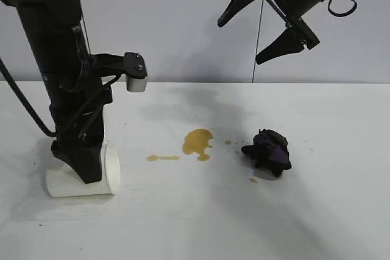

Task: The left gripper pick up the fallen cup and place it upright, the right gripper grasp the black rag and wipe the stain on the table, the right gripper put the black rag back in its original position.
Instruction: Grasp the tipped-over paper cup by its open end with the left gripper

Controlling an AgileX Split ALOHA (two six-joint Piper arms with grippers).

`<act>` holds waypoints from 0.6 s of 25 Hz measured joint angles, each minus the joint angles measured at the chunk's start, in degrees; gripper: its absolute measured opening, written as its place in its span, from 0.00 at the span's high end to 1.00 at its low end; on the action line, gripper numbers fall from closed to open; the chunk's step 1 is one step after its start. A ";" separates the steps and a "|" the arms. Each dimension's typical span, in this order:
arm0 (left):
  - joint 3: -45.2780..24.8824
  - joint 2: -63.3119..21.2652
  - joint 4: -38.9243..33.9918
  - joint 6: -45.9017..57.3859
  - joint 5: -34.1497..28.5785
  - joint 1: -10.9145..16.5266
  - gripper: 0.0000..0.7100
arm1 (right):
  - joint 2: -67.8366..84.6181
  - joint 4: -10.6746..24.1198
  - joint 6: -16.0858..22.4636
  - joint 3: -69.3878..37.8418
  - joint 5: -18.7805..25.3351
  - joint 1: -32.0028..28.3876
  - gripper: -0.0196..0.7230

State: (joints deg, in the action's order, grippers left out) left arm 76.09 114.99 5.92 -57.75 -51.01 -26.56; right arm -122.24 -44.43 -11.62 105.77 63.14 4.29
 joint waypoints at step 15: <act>-0.06 3.72 -0.06 0.00 0.59 0.00 0.11 | 0.00 0.28 -0.05 0.00 -0.09 0.00 0.11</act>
State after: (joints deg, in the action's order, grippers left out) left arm 76.03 118.71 5.86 -57.75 -50.42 -26.56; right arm -122.24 -44.14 -11.68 105.77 63.05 4.29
